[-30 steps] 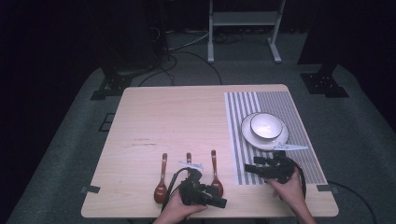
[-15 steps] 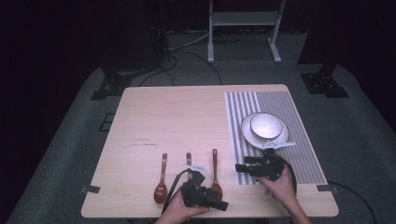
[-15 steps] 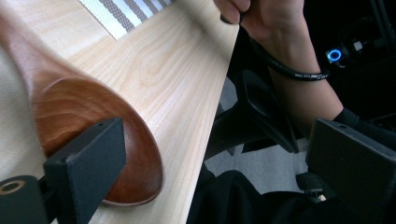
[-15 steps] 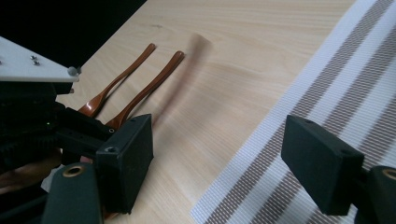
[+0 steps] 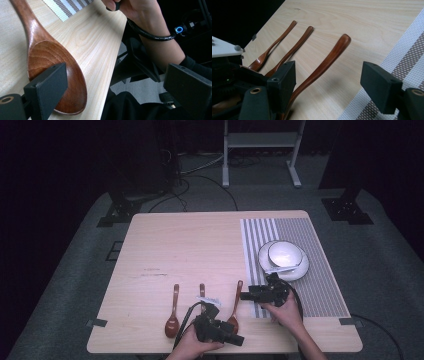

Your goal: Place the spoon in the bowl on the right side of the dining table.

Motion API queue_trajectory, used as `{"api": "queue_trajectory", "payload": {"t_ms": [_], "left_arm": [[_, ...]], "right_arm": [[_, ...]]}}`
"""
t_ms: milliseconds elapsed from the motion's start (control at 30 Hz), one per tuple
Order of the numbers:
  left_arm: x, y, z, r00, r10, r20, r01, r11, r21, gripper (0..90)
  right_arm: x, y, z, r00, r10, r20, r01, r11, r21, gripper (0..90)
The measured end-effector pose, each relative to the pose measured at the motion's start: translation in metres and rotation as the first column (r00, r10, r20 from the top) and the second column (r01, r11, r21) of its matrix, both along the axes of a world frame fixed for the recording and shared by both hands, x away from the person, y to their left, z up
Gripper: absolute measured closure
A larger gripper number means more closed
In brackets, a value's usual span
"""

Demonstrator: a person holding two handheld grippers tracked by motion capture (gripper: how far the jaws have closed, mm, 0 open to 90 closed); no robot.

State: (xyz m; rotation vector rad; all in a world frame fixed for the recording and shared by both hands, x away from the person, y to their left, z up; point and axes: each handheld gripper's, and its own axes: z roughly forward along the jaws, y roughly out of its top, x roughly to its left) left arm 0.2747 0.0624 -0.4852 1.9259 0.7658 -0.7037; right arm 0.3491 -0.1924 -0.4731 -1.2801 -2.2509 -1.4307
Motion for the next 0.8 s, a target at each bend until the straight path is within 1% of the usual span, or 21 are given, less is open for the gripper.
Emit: {"api": "queue_trajectory", "payload": {"t_ms": [100, 200, 300, 367, 400, 467, 533, 567, 600, 733, 767, 800], "left_arm": [[0.000, 0.000, 0.000, 1.0000, 0.000, 0.002, 0.000, 1.0000, 0.000, 4.0], [0.000, 0.000, 0.000, 1.0000, 0.000, -0.001, 0.000, 1.0000, 0.000, 4.0], [0.000, 0.000, 0.000, 1.0000, -0.001, -0.001, 0.001, 1.0000, 0.001, 4.0], [0.000, 0.000, 0.000, 1.0000, -0.001, 0.000, 0.001, 1.0000, 0.001, 4.0], [0.000, 0.000, 0.000, 1.0000, -0.001, 0.000, 0.001, 1.0000, 0.001, 4.0], [0.000, 0.000, 0.000, 1.0000, 0.000, -0.001, 0.000, 1.0000, 0.000, 4.0], [0.000, 0.000, 0.000, 1.0000, 0.001, -0.001, -0.001, 1.0000, 0.000, 4.0], [0.000, 0.000, 0.000, 1.0000, 0.002, -0.001, -0.002, 1.0000, 0.000, 4.0], [0.000, 0.000, 0.000, 1.0000, 0.002, -0.004, -0.002, 1.0000, 0.000, 4.0], [0.000, 0.000, 0.000, 1.0000, 0.001, 0.000, -0.001, 1.0000, 0.001, 4.0], [0.000, 0.000, 0.000, 1.0000, 0.001, 0.001, -0.002, 1.0000, 0.001, 4.0], [0.000, 0.000, 0.000, 1.0000, 0.000, 0.002, 0.000, 1.0000, 0.003, 4.0]], "right_arm": [[0.001, 0.002, 0.000, 1.0000, 0.004, -0.004, -0.004, 1.000, -0.002, 29.8], [0.004, 0.005, -0.001, 1.0000, 0.005, -0.008, -0.005, 1.000, -0.005, 33.6], [0.006, 0.008, -0.003, 0.9998, -0.002, -0.018, 0.001, 1.000, -0.026, 42.4], [0.008, 0.010, -0.003, 0.9997, -0.006, -0.023, 0.006, 1.000, -0.031, 47.2], [0.009, 0.010, -0.005, 0.9993, -0.013, -0.036, 0.012, 1.000, -0.027, 52.1], [0.010, 0.011, -0.006, 0.9992, -0.014, -0.037, 0.013, 1.000, -0.026, 53.6], [0.012, 0.012, -0.007, 0.9989, -0.011, -0.046, 0.010, 1.000, -0.024, 59.4], [0.013, 0.012, -0.007, 0.9984, -0.011, -0.056, 0.010, 1.000, -0.018, 63.5], [0.013, 0.012, -0.007, 0.9984, -0.011, -0.056, 0.010, 1.000, -0.018, 63.5], [0.014, 0.012, -0.006, 0.9971, -0.007, -0.076, 0.009, 1.000, 0.020, 67.7], [0.015, 0.011, -0.006, 0.9965, -0.005, -0.084, 0.008, 1.000, 0.030, 68.5], [0.015, 0.011, -0.005, 0.9958, 0.000, -0.091, 0.005, 0.999, 0.050, 70.3]]}}
